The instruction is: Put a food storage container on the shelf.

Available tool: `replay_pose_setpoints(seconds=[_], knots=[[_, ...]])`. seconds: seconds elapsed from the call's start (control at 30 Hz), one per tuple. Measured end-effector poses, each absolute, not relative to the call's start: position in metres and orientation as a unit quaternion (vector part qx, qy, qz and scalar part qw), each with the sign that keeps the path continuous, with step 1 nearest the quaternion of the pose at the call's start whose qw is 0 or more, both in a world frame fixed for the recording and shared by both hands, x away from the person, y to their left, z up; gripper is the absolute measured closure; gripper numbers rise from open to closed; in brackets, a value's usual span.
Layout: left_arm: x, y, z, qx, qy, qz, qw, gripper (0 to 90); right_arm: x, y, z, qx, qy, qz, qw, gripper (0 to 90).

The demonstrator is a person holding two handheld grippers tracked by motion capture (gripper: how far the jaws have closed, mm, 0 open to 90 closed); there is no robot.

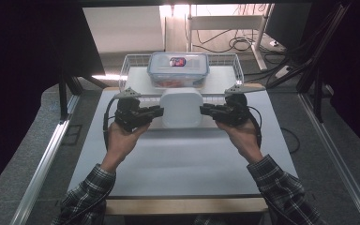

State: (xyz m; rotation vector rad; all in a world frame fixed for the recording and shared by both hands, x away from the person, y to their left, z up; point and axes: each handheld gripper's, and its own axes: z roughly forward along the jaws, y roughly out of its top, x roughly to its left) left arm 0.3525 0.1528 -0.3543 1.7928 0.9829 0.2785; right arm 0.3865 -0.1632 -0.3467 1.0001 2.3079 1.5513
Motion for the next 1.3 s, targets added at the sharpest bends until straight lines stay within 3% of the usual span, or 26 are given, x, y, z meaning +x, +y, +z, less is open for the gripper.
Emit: replay_pose_setpoints(seconds=[1.3], knots=[[0.414,0.170,-0.243,0.742,0.388,0.129,0.531,79.0,0.437,-0.149,-0.243,0.341,0.749,0.555,0.119,78.2]])
